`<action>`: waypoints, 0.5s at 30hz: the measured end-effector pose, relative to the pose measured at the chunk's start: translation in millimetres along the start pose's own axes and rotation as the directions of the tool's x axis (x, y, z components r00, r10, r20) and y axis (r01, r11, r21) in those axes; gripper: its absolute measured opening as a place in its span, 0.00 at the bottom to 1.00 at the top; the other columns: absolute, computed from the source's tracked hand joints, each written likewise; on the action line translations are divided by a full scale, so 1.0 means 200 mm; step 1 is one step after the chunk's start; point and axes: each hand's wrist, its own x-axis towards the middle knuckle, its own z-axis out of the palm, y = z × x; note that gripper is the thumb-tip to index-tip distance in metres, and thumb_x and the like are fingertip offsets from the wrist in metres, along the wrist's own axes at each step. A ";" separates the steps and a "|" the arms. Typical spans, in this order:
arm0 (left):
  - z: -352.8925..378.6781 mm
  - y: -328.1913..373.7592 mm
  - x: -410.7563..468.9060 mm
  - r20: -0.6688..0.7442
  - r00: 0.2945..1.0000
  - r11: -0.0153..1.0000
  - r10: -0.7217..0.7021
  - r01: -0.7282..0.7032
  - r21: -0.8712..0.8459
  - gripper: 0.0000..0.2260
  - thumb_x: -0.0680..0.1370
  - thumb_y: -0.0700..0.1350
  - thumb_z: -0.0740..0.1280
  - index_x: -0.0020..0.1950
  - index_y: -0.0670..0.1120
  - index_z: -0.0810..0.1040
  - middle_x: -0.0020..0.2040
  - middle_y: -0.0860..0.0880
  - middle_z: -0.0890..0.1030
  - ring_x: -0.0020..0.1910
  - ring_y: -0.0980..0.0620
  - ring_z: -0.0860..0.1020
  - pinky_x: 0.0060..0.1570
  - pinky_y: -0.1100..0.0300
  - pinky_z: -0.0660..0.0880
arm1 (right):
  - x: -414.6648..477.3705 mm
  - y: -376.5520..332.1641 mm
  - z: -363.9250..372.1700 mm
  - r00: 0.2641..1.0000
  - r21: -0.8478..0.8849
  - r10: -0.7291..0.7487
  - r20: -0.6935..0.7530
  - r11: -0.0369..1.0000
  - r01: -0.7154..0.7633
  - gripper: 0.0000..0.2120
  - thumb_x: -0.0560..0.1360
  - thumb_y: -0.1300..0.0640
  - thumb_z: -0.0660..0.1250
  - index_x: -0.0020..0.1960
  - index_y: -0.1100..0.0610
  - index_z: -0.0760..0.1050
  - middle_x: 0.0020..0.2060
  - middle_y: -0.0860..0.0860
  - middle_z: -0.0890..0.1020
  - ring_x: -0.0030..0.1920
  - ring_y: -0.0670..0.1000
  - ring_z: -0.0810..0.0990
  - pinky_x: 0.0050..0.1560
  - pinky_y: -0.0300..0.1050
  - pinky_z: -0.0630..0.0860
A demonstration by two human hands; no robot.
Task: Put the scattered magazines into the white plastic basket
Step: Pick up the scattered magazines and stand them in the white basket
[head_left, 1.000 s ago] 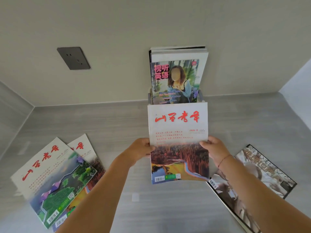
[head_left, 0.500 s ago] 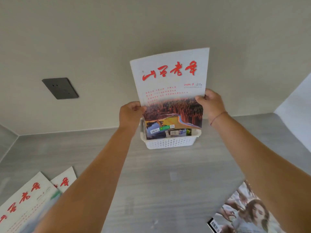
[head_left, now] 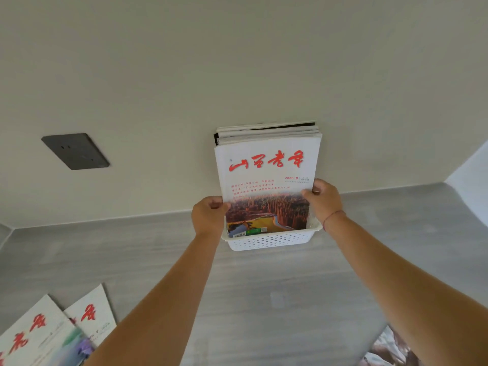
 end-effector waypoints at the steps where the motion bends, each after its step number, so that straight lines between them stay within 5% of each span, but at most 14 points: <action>1: 0.00 -0.01 0.00 -0.016 1.000 1.000 -0.010 0.010 0.005 0.04 0.71 0.41 0.71 0.44 0.47 0.79 0.45 0.47 0.84 0.44 0.46 0.82 0.45 0.53 0.80 | 0.01 0.01 0.01 1.000 0.001 0.016 -0.024 1.000 -0.016 0.08 0.74 0.60 0.64 0.52 0.58 0.76 0.51 0.55 0.82 0.47 0.54 0.79 0.45 0.42 0.73; 6: 0.02 0.01 0.01 -0.042 0.999 0.997 0.027 -0.024 0.070 0.18 0.74 0.42 0.69 0.63 0.44 0.74 0.55 0.48 0.81 0.52 0.47 0.79 0.50 0.56 0.77 | 0.04 -0.01 0.02 0.988 0.115 0.146 -0.053 0.984 -0.139 0.26 0.74 0.58 0.66 0.69 0.56 0.61 0.63 0.56 0.73 0.54 0.54 0.76 0.57 0.49 0.73; 12: 0.15 0.03 -0.06 0.001 0.991 0.971 0.133 -0.131 0.198 0.15 0.78 0.33 0.52 0.57 0.43 0.76 0.54 0.44 0.81 0.45 0.51 0.74 0.37 0.66 0.70 | 0.01 -0.03 0.12 0.988 0.082 0.129 0.086 0.987 -0.136 0.21 0.76 0.65 0.60 0.66 0.56 0.60 0.55 0.52 0.73 0.48 0.50 0.72 0.40 0.35 0.69; 15: 0.16 0.05 -0.06 -0.007 0.994 0.968 0.107 -0.103 0.229 0.15 0.78 0.33 0.52 0.57 0.42 0.75 0.54 0.43 0.80 0.44 0.50 0.73 0.39 0.63 0.71 | 0.01 -0.04 0.13 0.984 0.112 0.138 0.116 0.982 -0.151 0.24 0.75 0.67 0.61 0.68 0.57 0.56 0.53 0.51 0.71 0.51 0.50 0.71 0.44 0.35 0.70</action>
